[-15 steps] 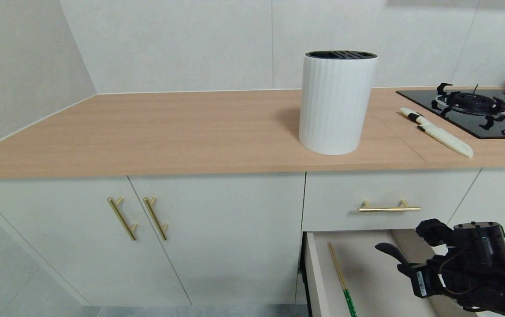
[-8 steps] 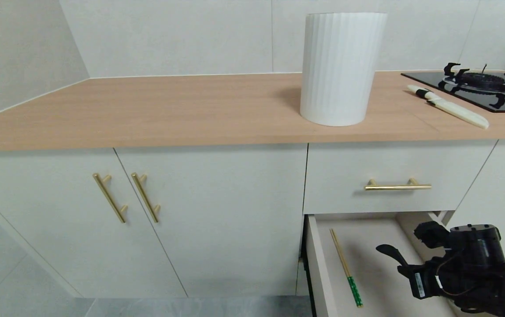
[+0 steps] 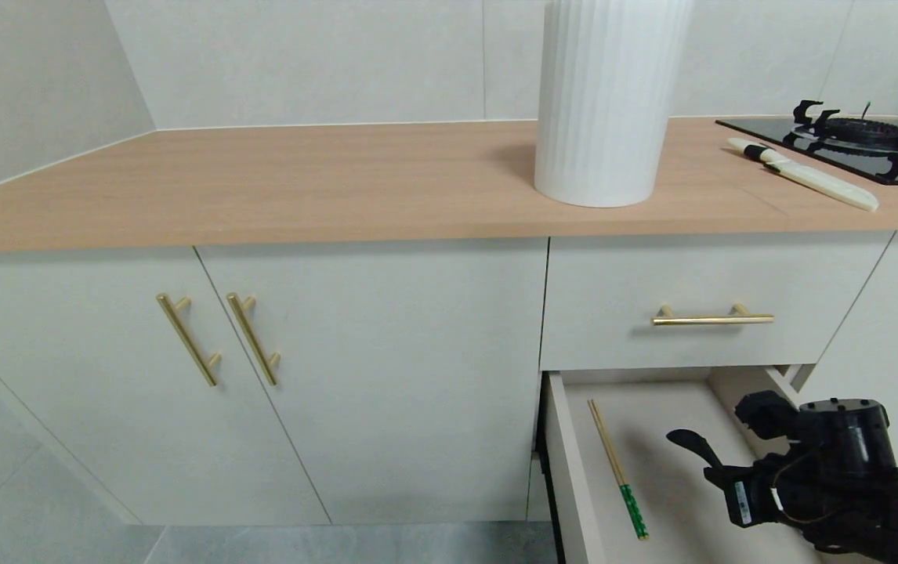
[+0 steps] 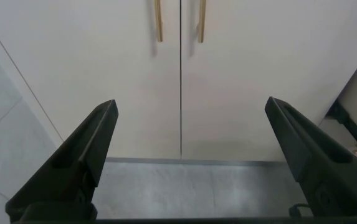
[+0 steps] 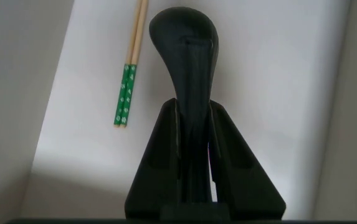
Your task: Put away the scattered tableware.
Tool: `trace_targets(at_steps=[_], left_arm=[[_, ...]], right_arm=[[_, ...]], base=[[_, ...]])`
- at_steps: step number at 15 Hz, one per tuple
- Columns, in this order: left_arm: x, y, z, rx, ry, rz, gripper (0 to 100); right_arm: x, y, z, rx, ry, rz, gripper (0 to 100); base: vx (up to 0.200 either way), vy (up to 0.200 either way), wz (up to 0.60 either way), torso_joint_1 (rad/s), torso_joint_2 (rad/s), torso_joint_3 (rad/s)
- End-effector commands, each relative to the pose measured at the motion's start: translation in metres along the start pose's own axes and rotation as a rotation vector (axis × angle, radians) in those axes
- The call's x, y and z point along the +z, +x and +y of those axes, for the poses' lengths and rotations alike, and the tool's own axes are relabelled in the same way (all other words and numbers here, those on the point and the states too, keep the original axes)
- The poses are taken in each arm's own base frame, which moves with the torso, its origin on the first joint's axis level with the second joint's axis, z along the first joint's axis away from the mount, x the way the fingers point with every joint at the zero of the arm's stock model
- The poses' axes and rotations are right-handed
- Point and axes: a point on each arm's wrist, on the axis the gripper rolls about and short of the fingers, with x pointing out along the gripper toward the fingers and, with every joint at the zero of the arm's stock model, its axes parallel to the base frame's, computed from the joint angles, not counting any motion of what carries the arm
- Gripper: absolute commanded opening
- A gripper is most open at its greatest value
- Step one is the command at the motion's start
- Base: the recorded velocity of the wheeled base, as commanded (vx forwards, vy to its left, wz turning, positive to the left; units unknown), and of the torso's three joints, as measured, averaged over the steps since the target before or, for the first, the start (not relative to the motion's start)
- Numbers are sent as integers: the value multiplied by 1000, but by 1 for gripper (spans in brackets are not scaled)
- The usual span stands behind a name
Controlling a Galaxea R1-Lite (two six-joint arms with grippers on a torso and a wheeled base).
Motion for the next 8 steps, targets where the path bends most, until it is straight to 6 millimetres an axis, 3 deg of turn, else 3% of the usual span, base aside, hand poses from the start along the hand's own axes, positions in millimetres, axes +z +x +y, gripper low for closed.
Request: trace_targets(at_steps=[1,5,8], left_arm=[[0,0,0,1,0,0,100],[0,0,0,1,0,0,100],[0,0,0,1,0,0,100]], right_arm=[[0,8,0,-27,5,-10,0],[-12,47,14,-195,44,-49,0],[-22,68,15,-207,44,-57,0]], base=[[0,0,0,0,0,0],[0,0,0,0,0,0],[0,0,0,0,0,0]])
